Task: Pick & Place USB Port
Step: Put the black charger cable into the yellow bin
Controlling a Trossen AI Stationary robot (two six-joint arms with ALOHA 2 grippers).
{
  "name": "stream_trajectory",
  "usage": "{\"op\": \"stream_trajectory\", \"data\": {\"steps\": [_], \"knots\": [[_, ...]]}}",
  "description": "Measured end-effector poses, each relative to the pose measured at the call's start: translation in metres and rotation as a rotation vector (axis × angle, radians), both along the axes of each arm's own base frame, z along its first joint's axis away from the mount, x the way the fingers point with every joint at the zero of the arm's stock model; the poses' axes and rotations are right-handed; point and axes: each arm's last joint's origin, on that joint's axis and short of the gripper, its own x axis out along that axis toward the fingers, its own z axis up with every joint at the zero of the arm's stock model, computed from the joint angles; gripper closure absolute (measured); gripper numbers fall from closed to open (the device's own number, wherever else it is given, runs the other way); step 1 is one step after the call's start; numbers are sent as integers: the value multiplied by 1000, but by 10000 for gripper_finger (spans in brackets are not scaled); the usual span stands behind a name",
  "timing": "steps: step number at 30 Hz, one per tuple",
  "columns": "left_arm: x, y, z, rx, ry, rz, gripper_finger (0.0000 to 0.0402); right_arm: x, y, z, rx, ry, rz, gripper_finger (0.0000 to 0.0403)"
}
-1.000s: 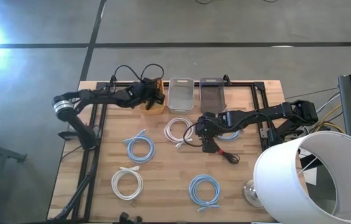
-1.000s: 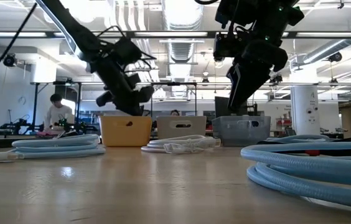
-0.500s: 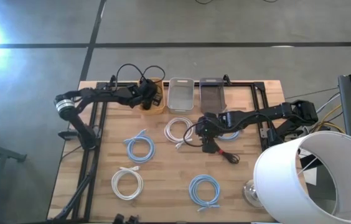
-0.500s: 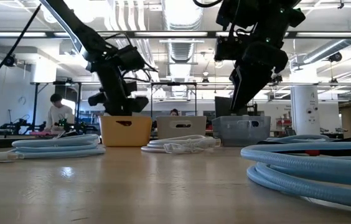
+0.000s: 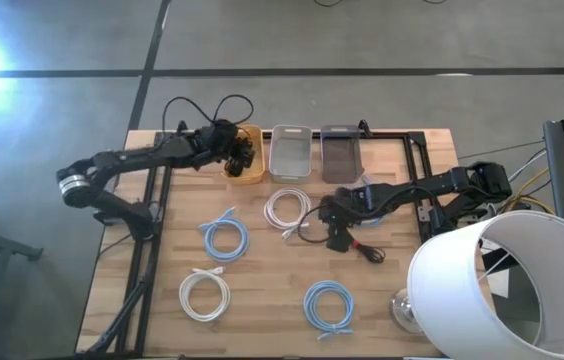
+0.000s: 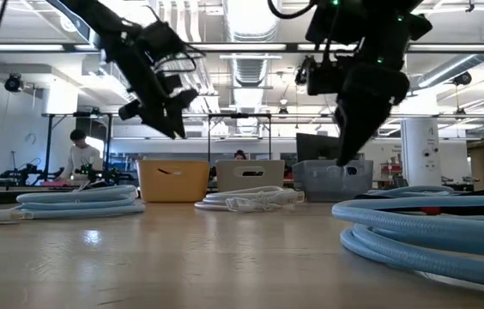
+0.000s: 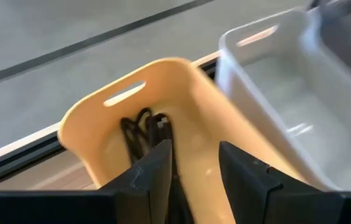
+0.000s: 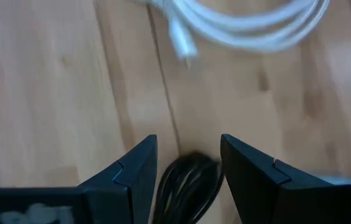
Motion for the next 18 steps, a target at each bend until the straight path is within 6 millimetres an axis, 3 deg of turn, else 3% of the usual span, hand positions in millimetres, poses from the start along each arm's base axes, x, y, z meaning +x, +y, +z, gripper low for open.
{"op": "stream_trajectory", "data": {"steps": [8, 18], "knots": [[-6, -19, 20, 24, -80, -70, 268, -15, 16, -13, 53, 111, -75, 229], [-3, -27, 23, 28, -90, -104, 271, -24, 21, -24, 67, 142, -144, 229]]}}
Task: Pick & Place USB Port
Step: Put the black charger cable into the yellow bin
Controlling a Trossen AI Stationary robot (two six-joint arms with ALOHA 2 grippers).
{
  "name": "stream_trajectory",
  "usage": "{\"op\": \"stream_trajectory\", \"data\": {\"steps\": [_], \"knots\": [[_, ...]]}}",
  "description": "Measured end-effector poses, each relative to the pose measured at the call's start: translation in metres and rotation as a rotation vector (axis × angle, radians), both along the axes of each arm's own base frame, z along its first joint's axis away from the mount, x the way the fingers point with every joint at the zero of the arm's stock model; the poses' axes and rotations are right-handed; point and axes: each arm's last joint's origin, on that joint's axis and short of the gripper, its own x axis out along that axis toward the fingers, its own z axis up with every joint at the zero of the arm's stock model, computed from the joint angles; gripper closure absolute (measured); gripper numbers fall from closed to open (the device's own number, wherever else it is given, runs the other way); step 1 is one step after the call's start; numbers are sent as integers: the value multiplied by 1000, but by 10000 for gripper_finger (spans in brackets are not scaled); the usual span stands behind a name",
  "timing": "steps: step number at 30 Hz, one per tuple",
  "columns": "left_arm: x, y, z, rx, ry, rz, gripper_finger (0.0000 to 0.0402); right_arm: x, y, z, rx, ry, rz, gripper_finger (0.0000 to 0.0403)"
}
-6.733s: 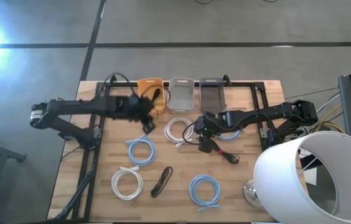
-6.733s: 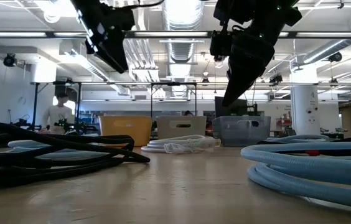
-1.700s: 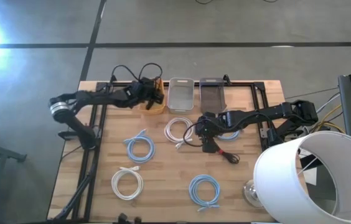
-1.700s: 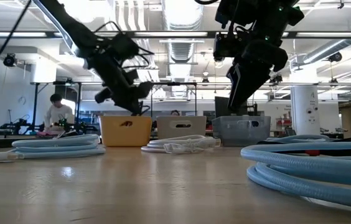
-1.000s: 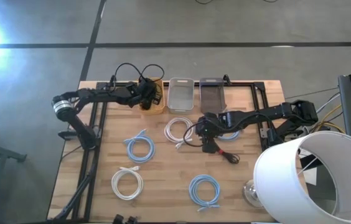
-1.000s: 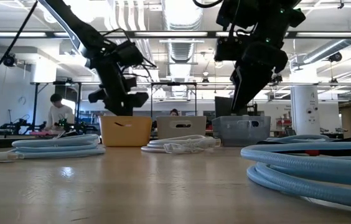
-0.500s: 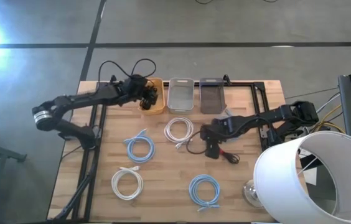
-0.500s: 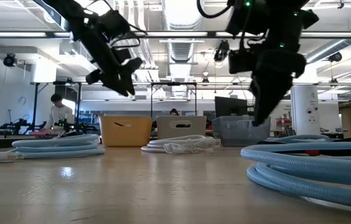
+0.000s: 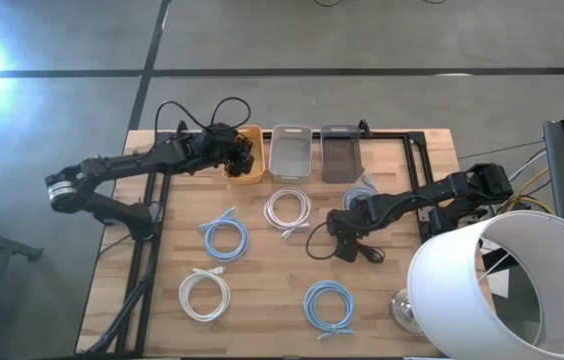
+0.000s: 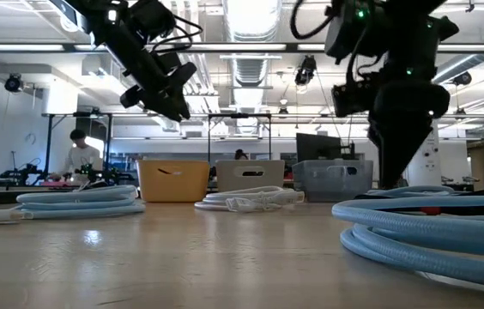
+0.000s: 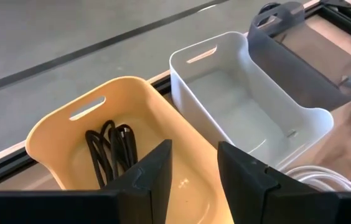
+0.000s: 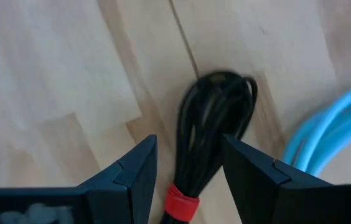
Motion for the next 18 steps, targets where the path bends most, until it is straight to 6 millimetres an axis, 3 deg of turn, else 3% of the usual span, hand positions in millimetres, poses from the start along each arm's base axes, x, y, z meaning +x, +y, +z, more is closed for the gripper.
{"op": "stream_trajectory", "data": {"steps": [9, 18], "knots": [[0, 0, 0, 0, 0, -1, 271, -22, -3, -27, 0, 84, -54, 229], [0, 0, 0, 1, 0, -1, 271, -16, -2, -29, 9, -10, -65, 232]]}}
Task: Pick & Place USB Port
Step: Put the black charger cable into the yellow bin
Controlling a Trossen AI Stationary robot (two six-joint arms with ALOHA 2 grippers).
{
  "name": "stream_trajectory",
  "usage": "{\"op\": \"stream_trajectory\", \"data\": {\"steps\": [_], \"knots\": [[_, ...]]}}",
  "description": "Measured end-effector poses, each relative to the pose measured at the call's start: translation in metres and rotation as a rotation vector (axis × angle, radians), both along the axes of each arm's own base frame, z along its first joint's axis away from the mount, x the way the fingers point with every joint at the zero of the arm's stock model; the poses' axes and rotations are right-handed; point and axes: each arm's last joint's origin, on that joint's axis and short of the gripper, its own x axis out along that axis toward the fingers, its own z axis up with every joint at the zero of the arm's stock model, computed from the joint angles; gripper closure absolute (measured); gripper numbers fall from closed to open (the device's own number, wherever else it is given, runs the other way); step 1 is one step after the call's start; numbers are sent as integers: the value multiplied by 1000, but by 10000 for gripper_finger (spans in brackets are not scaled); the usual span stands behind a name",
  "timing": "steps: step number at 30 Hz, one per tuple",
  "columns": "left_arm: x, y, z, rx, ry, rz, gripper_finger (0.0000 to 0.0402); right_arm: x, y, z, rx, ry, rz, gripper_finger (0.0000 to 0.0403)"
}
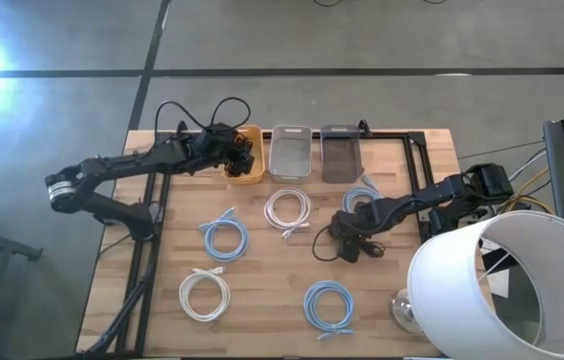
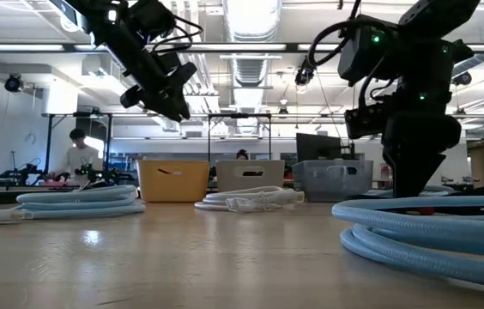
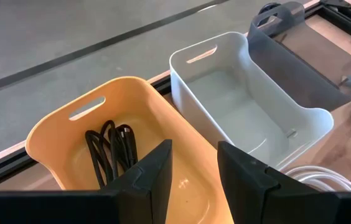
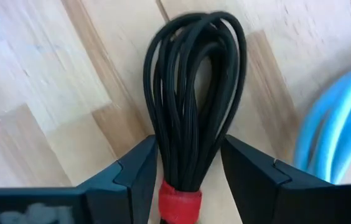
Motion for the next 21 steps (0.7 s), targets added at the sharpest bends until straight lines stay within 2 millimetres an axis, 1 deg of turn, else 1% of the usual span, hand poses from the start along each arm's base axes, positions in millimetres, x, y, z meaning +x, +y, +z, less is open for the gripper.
{"op": "stream_trajectory", "data": {"steps": [5, 10, 14, 17, 21], "knots": [[0, 0, 0, 0, 0, 0, 271, 0, 0, 0, 13, 4, 2, 259], [0, 0, 0, 0, 0, -1, 271, 0, -2, 0, 17, 9, 0, 311], [1, -1, 0, 17, 19, -22, 271, 2, -3, 2, 45, 7, 66, 355], [2, -3, 0, 27, 30, -39, 271, 8, -2, 8, 51, -20, 95, 373], [6, -8, 2, 42, 17, -89, 275, 23, -1, 26, 42, -89, 133, 372]]}}
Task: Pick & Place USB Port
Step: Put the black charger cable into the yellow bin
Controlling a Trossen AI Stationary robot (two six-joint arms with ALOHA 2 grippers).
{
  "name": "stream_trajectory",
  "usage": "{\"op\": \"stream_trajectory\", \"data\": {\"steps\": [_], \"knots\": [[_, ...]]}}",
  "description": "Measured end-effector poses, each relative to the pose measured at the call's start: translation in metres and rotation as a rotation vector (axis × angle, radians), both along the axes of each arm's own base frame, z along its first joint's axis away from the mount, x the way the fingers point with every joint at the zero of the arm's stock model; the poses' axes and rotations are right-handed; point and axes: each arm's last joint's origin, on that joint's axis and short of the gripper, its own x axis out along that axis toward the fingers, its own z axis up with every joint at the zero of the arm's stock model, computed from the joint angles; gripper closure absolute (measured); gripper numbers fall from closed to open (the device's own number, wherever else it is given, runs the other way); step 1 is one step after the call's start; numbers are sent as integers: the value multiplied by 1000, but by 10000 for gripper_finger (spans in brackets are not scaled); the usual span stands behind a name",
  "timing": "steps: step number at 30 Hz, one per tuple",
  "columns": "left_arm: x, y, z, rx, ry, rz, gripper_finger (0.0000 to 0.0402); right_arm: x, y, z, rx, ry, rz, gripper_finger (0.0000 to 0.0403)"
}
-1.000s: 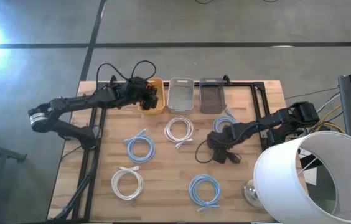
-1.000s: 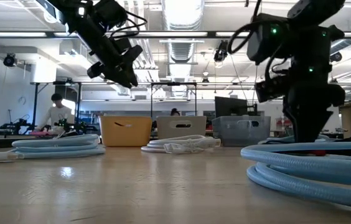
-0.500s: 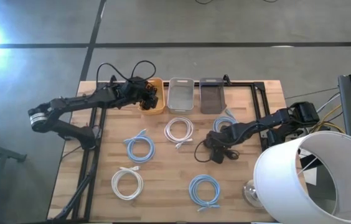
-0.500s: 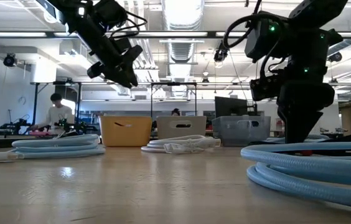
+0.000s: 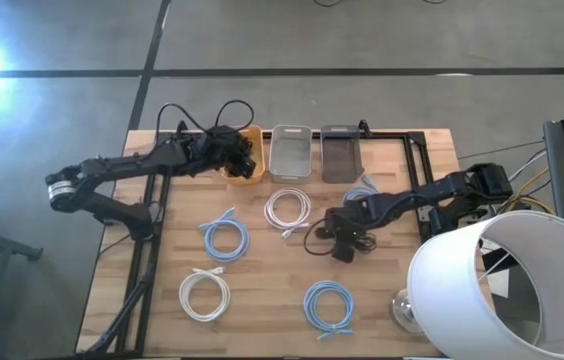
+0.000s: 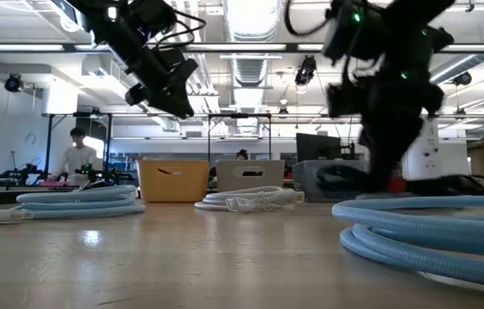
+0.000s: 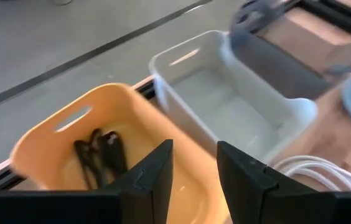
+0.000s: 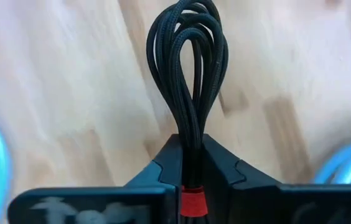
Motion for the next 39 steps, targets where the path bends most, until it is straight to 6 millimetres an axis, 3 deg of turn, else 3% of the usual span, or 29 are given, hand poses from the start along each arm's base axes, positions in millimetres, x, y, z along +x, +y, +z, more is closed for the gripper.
{"op": "stream_trajectory", "data": {"steps": [11, 20, 30, 35, 39], "knots": [[26, -45, 11, 74, -92, -468, 302, 44, 2, 51, -268, -362, 273, 366], [34, -91, -2, 181, -82, -693, 312, 60, 0, 70, -471, -560, 268, 360], [29, -119, -32, 245, -183, -798, 314, 50, -3, 84, -514, -626, 292, 358], [21, -121, -46, 271, -318, -782, 313, 33, -8, 99, -530, -840, 266, 358], [12, -122, -52, 309, -466, -761, 313, 17, -20, 92, -466, -1062, 285, 361]]}}
